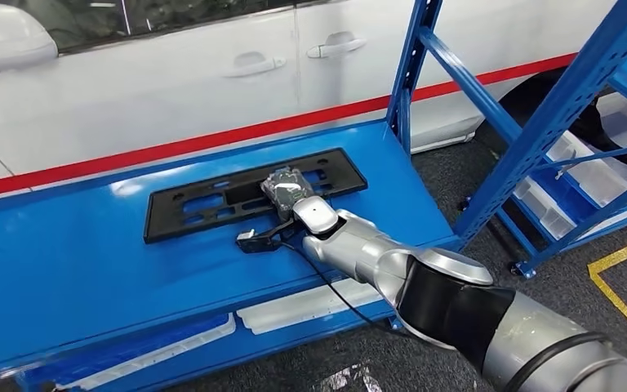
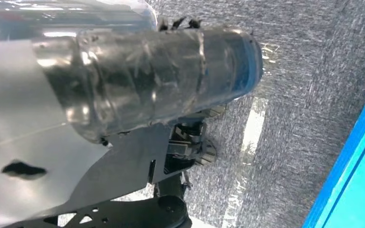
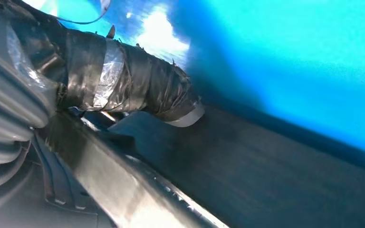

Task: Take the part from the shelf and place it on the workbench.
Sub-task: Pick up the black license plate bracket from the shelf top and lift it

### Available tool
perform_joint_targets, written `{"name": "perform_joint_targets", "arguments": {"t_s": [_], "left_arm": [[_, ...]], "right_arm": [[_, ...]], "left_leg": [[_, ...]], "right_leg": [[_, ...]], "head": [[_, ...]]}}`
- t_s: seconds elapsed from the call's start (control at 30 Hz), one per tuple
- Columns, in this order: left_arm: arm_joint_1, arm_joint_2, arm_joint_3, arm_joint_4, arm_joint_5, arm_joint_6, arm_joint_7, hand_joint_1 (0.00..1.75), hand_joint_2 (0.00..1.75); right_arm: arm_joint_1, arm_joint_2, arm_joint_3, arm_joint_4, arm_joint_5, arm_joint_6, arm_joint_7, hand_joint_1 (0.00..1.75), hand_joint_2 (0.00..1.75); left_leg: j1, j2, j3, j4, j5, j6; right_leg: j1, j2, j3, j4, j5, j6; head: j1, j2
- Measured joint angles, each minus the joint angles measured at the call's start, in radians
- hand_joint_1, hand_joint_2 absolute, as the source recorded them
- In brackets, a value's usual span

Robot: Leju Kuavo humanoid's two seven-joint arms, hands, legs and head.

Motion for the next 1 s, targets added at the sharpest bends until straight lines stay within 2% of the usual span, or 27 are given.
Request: {"name": "perform_joint_targets", "arguments": {"t_s": [0.07, 0.1, 0.13, 0.2, 0.23, 0.27, 0.3, 0.37, 0.4, 0.43, 0.47, 0.53, 0.6, 0.63, 0.7, 0.73, 0.77, 0.8, 0.83, 0.87, 0.93, 1.0], "left_arm": [[-0.001, -0.001, 0.0, 0.0, -0.002, 0.0, 0.0, 0.0, 0.0], [-0.002, -0.002, 0.0, 0.0, -0.004, 0.001, 0.0, 0.0, 0.0], [-0.003, -0.002, 0.0, 0.0, -0.004, 0.001, 0.0, 0.0, 0.0], [-0.003, -0.003, 0.0, 0.0, -0.005, 0.002, 0.0, 0.0, 0.0], [-0.003, -0.003, 0.0, 0.0, -0.005, 0.003, -0.002, 0.0, 0.0], [-0.003, -0.002, 0.0, 0.0, -0.005, 0.003, -0.005, 0.0, 0.0], [-0.003, -0.002, 0.0, 0.001, -0.006, 0.002, -0.008, 0.0, 0.0], [-0.003, -0.001, 0.0, 0.001, -0.013, 0.004, -0.015, 0.0, 0.0], [-0.003, 0.0, 0.0, 0.001, -0.018, 0.012, -0.02, 0.0, 0.0], [-0.002, 0.001, 0.0, 0.002, -0.022, 0.026, -0.027, 0.0, 0.0], [-0.002, 0.001, 0.0, 0.002, -0.023, 0.045, -0.038, 0.0, 0.0], [0.0, 0.002, 0.0, 0.002, -0.021, 0.078, -0.062, 0.0, 0.0], [0.001, 0.003, 0.0, 0.003, -0.018, 0.091, -0.08, 0.0, 0.0], [0.001, 0.003, 0.0, 0.003, -0.017, 0.092, -0.084, 0.0, 0.0], [0.001, 0.003, 0.0, 0.003, -0.017, 0.092, -0.087, 0.0, 0.0], [0.001, 0.003, 0.0, 0.004, -0.017, 0.092, -0.087, 0.0, 0.0], [0.001, 0.003, 0.0, 0.004, -0.017, 0.092, -0.087, 0.0, 0.0], [0.001, 0.003, 0.0, 0.004, -0.017, 0.092, -0.089, 0.0, 0.0], [0.0, 0.003, 0.0, 0.004, -0.017, 0.092, -0.094, 0.0, 0.0], [0.0, 0.003, 0.0, 0.004, -0.018, 0.09, -0.103, 0.0, 0.0], [0.001, 0.006, 0.0, 0.004, -0.019, 0.075, -0.137, 0.0, 0.0], [0.003, 0.011, -0.001, 0.004, -0.021, 0.054, -0.17, 0.0, 0.87]], "right_arm": [[0.0, -0.001, 0.0, 0.001, -0.001, -0.004, 0.0, 1.75, 1.75], [0.0, -0.003, 0.0, 0.002, -0.002, -0.007, 0.0, 1.75, 1.75], [0.0, -0.004, 0.0, 0.002, -0.002, -0.012, 0.0, 1.75, 1.75], [0.002, -0.007, 0.001, 0.003, -0.002, -0.027, -0.001, 1.75, 1.75], [0.004, -0.008, 0.001, 0.002, -0.002, -0.039, -0.004, 1.75, 1.75], [0.007, -0.01, 0.002, 0.0, -0.001, -0.054, -0.006, 1.75, 1.75], [0.008, -0.013, 0.002, -0.006, 0.0, -0.073, -0.007, 1.75, 1.75], [0.008, -0.023, 0.002, -0.035, 0.006, -0.118, -0.003, 1.75, 1.75], [0.007, -0.03, 0.001, -0.06, 0.012, -0.142, 0.003, 1.75, 1.75], [0.006, -0.039, -0.001, -0.096, 0.022, -0.165, 0.014, 1.75, 1.75], [0.008, -0.051, -0.005, -0.139, 0.036, -0.185, 0.028, 1.75, 1.75], [0.017, -0.084, -0.02, -0.253, 0.077, -0.205, 0.066, 1.75, 1.75], [0.027, -0.123, -0.045, -0.39, 0.116, -0.195, 0.104, 1.75, 1.75], [0.029, -0.141, -0.06, -0.456, 0.128, -0.185, 0.117, 1.75, 1.75], [0.033, -0.168, -0.084, -0.565, 0.14, -0.166, 0.127, 1.75, 1.75], [0.038, -0.18, -0.094, -0.608, 0.144, -0.161, 0.127, 1.75, 1.75], [0.046, -0.191, -0.102, -0.648, 0.149, -0.16, 0.127, 1.75, 1.75], [0.055, -0.201, -0.109, -0.684, 0.155, -0.162, 0.127, 1.75, 1.75], [0.063, -0.211, -0.118, -0.719, 0.164, -0.167, 0.126, 1.75, 1.75], [0.068, -0.219, -0.127, -0.755, 0.179, -0.174, 0.124, 1.75, 1.75], [0.078, -0.241, -0.152, -0.845, 0.218, -0.182, 0.123, 1.75, 1.75], [0.095, -0.269, -0.177, -0.958, 0.253, -0.166, 0.126, 1.75, 1.75]], "left_leg": [[0.002, 0.002, 0.005, -0.013, 0.008, 0.012], [0.004, 0.003, 0.009, -0.021, 0.013, 0.019], [0.005, 0.005, 0.012, -0.028, 0.016, 0.025], [0.004, 0.006, 0.013, -0.031, 0.017, 0.03], [0.004, 0.006, 0.013, -0.03, 0.017, 0.032], [0.005, 0.006, 0.013, -0.028, 0.016, 0.032], [0.006, 0.005, 0.013, -0.025, 0.013, 0.032], [0.009, 0.003, 0.012, -0.011, 0.003, 0.026], [0.008, 0.002, 0.007, 0.002, -0.005, 0.02], [0.006, 0.001, 0.001, 0.013, -0.01, 0.015], [0.004, 0.001, -0.005, 0.023, -0.014, 0.01], [0.003, 0.0, -0.014, 0.029, -0.015, 0.004], [0.005, 0.001, -0.026, 0.053, -0.033, -0.004], [0.007, 0.002, -0.044, 0.092, -0.056, -0.008], [0.009, 0.003, -0.104, 0.22, -0.11, -0.014], [0.009, 0.003, -0.135, 0.281, -0.127, -0.013], [0.009, 0.003, -0.155, 0.314, -0.128, -0.009], [0.007, 0.002, -0.157, 0.308, -0.111, -0.003], [0.004, 0.002, -0.14, 0.265, -0.078, 0.004], [-0.002, 0.002, -0.11, 0.196, -0.039, 0.012], [-0.015, 0.0, -0.051, 0.074, 0.008, 0.027], [-0.025, -0.001, -0.027, 0.026, 0.011, 0.036]], "right_leg": [[-0.001, 0.0, -0.003, 0.003, -0.005, 0.01], [0.0, -0.001, -0.013, 0.024, -0.021, 0.013], [0.001, -0.001, -0.031, 0.064, -0.045, 0.014], [0.002, -0.002, -0.09, 0.191, -0.104, 0.016], [0.001, -0.002, -0.116, 0.245, -0.12, 0.017], [-0.001, -0.003, -0.13, 0.271, -0.119, 0.018], [-0.003, -0.003, -0.125, 0.257, -0.099, 0.02], [-0.009, -0.006, -0.077, 0.147, -0.035, 0.025], [-0.011, -0.007, -0.05, 0.09, -0.015, 0.026], [-0.011, -0.007, -0.034, 0.056, -0.007, 0.024], [-0.01, -0.006, -0.029, 0.04, -0.009, 0.02], [-0.008, -0.005, -0.032, 0.041, -0.012, 0.009], [-0.01, -0.005, -0.032, 0.04, -0.013, -0.002], [-0.011, -0.005, -0.03, 0.04, -0.013, -0.007], [-0.007, -0.004, -0.027, 0.04, -0.015, -0.015], [-0.004, -0.003, -0.024, 0.04, -0.017, -0.017], [-0.001, -0.003, -0.021, 0.04, -0.019, -0.02], [0.002, -0.003, -0.019, 0.04, -0.02, -0.022], [0.004, -0.001, -0.016, 0.039, -0.021, -0.023], [0.005, 0.0, -0.013, 0.039, -0.022, -0.025], [0.004, 0.003, -0.011, 0.035, -0.023, -0.023], [-0.001, 0.004, -0.012, 0.028, -0.02, -0.017]], "head": [[0.001, 0.0], [0.001, 0.0], [0.001, 0.0], [0.002, 0.0], [0.002, 0.0], [0.002, 0.0], [0.002, 0.0], [0.002, 0.0], [0.002, 0.0], [0.002, 0.0], [0.001, 0.0], [0.0, 0.0], [-0.001, 0.0], [-0.001, 0.0], [-0.003, 0.0], [-0.003, 0.0], [-0.003, 0.0], [-0.003, 0.0], [-0.003, 0.0], [-0.003, 0.0], [-0.003, 0.0], [-0.003, 0.0]]}}
